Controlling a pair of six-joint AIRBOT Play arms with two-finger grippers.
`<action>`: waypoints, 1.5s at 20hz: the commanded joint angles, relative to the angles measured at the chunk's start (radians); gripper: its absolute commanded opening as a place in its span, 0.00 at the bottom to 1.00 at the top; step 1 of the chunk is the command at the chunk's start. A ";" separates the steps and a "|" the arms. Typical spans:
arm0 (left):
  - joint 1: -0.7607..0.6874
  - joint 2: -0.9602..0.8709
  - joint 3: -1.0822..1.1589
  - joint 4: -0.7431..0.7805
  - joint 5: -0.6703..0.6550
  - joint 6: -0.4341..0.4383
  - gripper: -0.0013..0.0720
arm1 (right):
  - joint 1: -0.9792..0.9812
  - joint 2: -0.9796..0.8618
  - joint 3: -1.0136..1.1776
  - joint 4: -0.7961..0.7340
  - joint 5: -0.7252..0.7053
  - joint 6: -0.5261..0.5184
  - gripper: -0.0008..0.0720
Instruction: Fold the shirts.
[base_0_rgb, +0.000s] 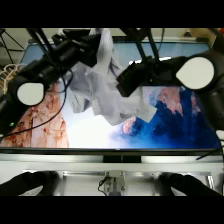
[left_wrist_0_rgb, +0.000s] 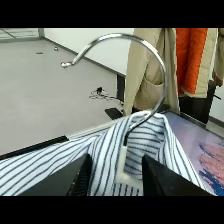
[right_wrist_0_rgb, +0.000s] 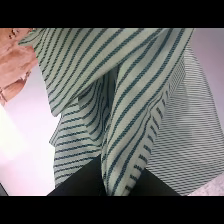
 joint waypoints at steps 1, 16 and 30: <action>-0.008 -0.032 0.001 0.000 0.105 -0.009 0.56 | 0.001 0.000 0.001 0.049 0.002 -0.028 0.11; 0.122 0.020 0.076 0.000 0.100 -0.032 0.09 | 0.000 0.046 0.001 0.016 -0.066 -0.054 0.73; 0.124 0.041 0.080 0.000 -0.046 -0.128 0.15 | 0.000 0.044 0.001 0.099 -0.295 -0.082 0.12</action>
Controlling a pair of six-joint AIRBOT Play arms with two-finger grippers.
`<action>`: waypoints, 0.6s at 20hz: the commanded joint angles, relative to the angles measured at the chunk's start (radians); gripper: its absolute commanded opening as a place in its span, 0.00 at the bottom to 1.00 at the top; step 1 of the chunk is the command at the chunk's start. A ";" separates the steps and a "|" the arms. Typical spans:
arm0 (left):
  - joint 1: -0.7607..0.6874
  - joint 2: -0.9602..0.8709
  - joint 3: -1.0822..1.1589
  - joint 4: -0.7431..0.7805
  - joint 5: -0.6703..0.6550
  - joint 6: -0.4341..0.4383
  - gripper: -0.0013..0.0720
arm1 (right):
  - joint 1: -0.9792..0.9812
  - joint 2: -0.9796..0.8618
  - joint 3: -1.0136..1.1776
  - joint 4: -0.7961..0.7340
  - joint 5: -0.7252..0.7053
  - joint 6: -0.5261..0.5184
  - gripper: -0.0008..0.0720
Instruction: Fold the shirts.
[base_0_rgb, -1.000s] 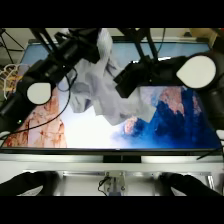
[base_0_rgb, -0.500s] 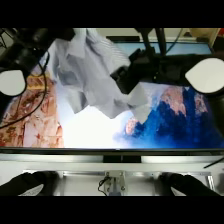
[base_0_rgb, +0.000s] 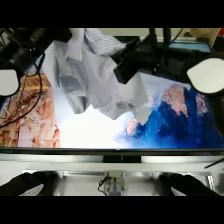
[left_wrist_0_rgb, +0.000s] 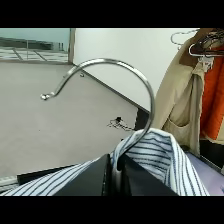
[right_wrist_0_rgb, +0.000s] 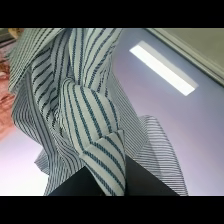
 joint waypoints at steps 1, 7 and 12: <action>0.000 0.001 0.000 0.000 -0.013 -0.011 0.44 | 0.001 0.001 0.001 0.035 -0.053 -0.011 0.11; 0.037 0.084 0.000 0.000 0.007 0.128 0.76 | -0.008 0.013 0.002 -0.072 -0.190 0.053 0.11; 0.076 0.201 0.000 0.000 0.067 0.135 0.76 | -0.128 0.069 0.002 -0.282 -0.205 0.264 0.11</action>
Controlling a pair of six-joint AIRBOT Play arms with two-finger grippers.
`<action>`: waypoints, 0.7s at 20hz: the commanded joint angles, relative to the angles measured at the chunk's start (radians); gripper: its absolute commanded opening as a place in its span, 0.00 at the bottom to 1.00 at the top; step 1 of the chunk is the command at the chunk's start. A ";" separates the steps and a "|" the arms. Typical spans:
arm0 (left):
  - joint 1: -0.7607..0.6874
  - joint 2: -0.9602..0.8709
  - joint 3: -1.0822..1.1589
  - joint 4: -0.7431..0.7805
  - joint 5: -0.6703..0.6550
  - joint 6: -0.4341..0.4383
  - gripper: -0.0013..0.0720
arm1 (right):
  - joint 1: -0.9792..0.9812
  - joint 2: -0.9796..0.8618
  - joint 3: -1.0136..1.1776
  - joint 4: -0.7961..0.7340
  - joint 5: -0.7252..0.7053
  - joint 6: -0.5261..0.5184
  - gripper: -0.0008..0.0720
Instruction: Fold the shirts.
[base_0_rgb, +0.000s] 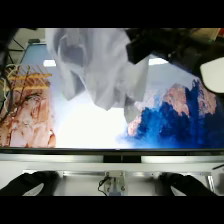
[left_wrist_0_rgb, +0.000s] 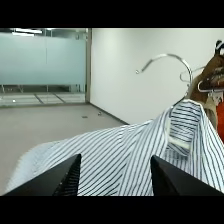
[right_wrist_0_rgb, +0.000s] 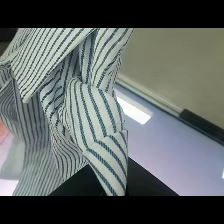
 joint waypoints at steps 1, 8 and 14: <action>0.020 0.073 0.000 0.001 0.031 0.021 0.76 | -0.098 0.053 0.001 -0.220 -0.022 0.195 0.11; 0.020 0.077 0.000 0.001 -0.027 0.020 0.75 | -0.453 0.190 0.105 -0.589 0.306 0.394 0.11; 0.020 0.070 0.000 0.001 -0.058 0.020 0.74 | -0.826 0.249 0.140 -0.590 0.375 0.394 0.11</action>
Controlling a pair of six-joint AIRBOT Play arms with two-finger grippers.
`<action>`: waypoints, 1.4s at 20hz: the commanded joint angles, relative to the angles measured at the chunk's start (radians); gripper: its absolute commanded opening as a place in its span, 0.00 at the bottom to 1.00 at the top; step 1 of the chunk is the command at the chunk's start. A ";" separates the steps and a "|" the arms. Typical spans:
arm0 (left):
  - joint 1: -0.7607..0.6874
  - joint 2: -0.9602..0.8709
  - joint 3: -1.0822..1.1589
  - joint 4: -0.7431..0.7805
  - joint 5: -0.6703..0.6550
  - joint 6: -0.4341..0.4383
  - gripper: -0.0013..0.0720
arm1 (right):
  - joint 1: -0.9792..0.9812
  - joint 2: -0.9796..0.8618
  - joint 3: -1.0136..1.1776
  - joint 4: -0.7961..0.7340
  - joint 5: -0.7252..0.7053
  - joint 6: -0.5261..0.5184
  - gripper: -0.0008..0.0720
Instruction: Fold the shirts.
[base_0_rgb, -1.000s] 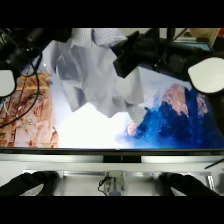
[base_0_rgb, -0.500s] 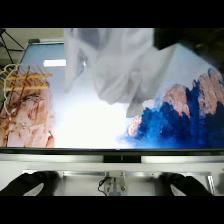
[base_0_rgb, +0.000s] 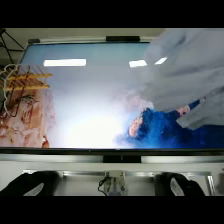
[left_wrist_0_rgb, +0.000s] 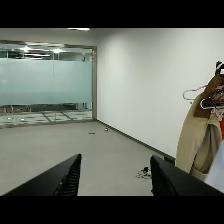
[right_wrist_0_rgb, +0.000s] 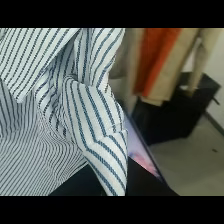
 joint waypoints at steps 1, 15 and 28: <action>0.001 -0.002 0.000 0.000 -0.016 0.000 0.74 | -0.227 0.017 0.015 -0.028 0.055 0.014 0.11; 0.001 -0.001 0.000 0.034 -0.068 0.000 0.65 | -0.829 -0.195 0.042 0.136 -0.243 0.153 0.11; 0.001 -0.004 0.000 0.034 -0.198 0.000 0.65 | -1.104 -0.418 0.239 0.264 -0.319 0.103 0.11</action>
